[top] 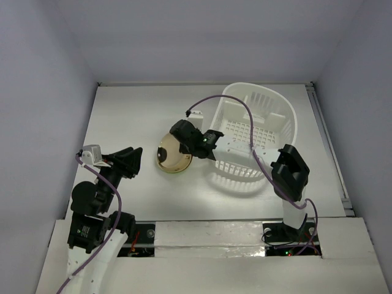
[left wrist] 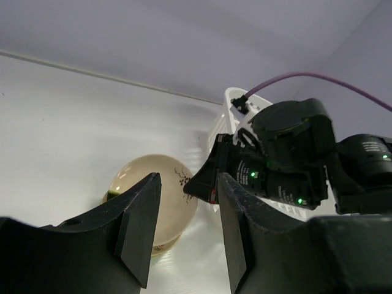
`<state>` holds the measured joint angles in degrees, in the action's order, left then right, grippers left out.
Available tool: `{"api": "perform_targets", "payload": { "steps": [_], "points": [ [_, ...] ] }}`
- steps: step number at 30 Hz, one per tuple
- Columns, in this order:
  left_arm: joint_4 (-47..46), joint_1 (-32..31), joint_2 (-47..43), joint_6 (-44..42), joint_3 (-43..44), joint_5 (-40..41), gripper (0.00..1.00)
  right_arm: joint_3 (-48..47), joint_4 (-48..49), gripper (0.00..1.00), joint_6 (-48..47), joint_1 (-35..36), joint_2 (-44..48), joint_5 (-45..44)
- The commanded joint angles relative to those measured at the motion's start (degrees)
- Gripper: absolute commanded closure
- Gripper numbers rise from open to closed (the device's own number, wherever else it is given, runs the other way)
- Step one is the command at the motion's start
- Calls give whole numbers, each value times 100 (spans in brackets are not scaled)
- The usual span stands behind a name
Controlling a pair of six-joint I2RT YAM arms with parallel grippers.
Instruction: Unload the plates from the dish rack
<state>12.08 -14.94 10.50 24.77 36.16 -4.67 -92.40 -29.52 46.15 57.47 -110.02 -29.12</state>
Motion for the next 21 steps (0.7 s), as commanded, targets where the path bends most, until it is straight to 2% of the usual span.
{"api": "perform_targets", "payload": {
  "steps": [1, 3, 5, 6, 11, 12, 15, 18, 21],
  "points": [
    [-206, 9, 92, 36, 93, -78, 61, 134, 323, 100, 201, 27, -46, 55],
    [-206, 9, 84, 27, 93, -78, 61, 327, 385, 99, 219, 27, -55, 152],
    [-214, 9, 92, 36, 93, -87, 61, 468, 438, 94, 263, 27, -29, 170],
    [-206, 9, 92, 36, 93, -87, 61, 582, 438, 83, 272, 27, -20, 162],
    [-223, 9, 101, 36, 93, -105, 61, 671, 166, 50, 307, 27, 15, 82],
    [-223, 9, 101, 36, 93, -105, 61, 671, 131, 39, 298, 27, 33, 74],
    [-223, 9, 101, 27, 93, -113, 61, 627, -18, 22, 219, 89, 112, -5],
    [-223, 9, 92, 36, 93, -122, 61, 416, -247, 13, 131, 220, 191, -128],
    [-223, 9, 84, 27, 93, -114, 59, 240, -265, 15, -62, 395, 383, -146]
  ]
}}
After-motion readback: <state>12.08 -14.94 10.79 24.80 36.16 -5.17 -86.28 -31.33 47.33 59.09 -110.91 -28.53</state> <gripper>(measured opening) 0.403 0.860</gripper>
